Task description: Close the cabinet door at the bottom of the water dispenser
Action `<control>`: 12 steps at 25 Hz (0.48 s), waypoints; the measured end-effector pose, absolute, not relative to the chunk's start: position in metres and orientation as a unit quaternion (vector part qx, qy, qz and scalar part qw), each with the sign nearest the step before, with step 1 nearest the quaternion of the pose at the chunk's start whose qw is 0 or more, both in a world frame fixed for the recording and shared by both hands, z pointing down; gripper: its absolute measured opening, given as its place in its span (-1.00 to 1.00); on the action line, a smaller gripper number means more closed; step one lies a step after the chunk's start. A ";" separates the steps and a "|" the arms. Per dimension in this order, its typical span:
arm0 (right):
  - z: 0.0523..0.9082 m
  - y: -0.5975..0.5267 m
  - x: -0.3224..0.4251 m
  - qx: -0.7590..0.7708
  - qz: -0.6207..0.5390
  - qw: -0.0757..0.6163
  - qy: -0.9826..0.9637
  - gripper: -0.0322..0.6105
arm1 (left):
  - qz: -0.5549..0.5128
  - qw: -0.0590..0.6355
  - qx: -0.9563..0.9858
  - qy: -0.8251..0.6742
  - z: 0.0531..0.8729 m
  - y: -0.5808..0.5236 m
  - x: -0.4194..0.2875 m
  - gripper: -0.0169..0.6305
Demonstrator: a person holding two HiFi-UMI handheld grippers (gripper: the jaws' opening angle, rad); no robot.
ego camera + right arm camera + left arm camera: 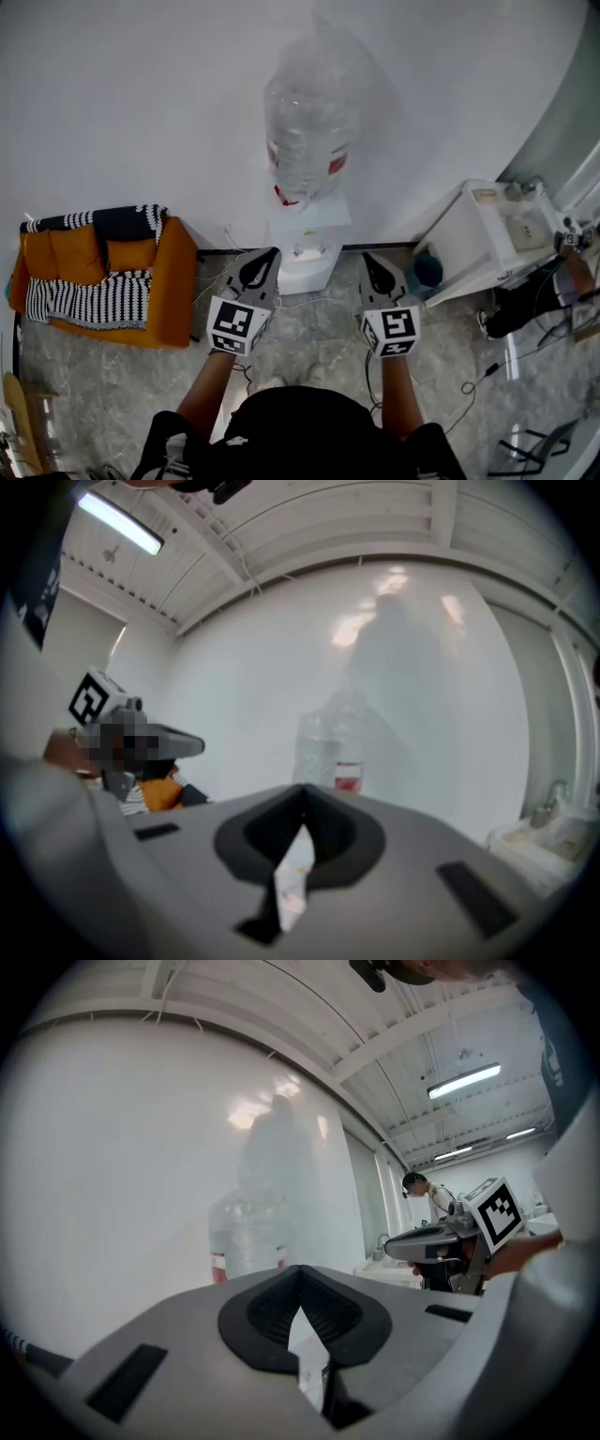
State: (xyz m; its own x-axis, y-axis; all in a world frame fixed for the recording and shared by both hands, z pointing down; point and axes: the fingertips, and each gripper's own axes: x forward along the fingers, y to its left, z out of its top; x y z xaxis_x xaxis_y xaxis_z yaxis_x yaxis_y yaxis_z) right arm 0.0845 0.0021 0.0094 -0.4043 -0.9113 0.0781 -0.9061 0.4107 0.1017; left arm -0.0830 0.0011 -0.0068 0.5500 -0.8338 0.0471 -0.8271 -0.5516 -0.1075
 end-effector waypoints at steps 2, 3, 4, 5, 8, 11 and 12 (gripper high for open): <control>0.003 0.005 0.084 0.543 -0.025 0.056 -0.838 -0.79 | -0.046 0.036 -0.878 0.476 -0.013 0.005 -0.086 -0.92; 0.000 0.007 0.084 0.543 -0.027 0.054 -0.838 -0.79 | -0.048 0.036 -0.877 0.477 -0.015 0.007 -0.087 -0.92; -0.003 0.008 0.083 0.543 -0.029 0.051 -0.838 -0.79 | -0.047 0.037 -0.876 0.478 -0.017 0.009 -0.088 -0.92; -0.006 0.009 0.082 0.543 -0.031 0.049 -0.838 -0.79 | -0.043 0.041 -0.876 0.479 -0.021 0.009 -0.090 -0.92; -0.009 0.009 0.079 0.542 -0.035 0.049 -0.838 -0.79 | -0.031 0.047 -0.876 0.479 -0.029 0.011 -0.092 -0.92; -0.009 0.009 0.078 0.541 -0.039 0.054 -0.838 -0.79 | -0.028 0.044 -0.877 0.477 -0.031 0.011 -0.090 -0.92; -0.010 0.010 0.078 0.541 -0.039 0.054 -0.838 -0.79 | -0.028 0.043 -0.878 0.476 -0.030 0.012 -0.089 -0.92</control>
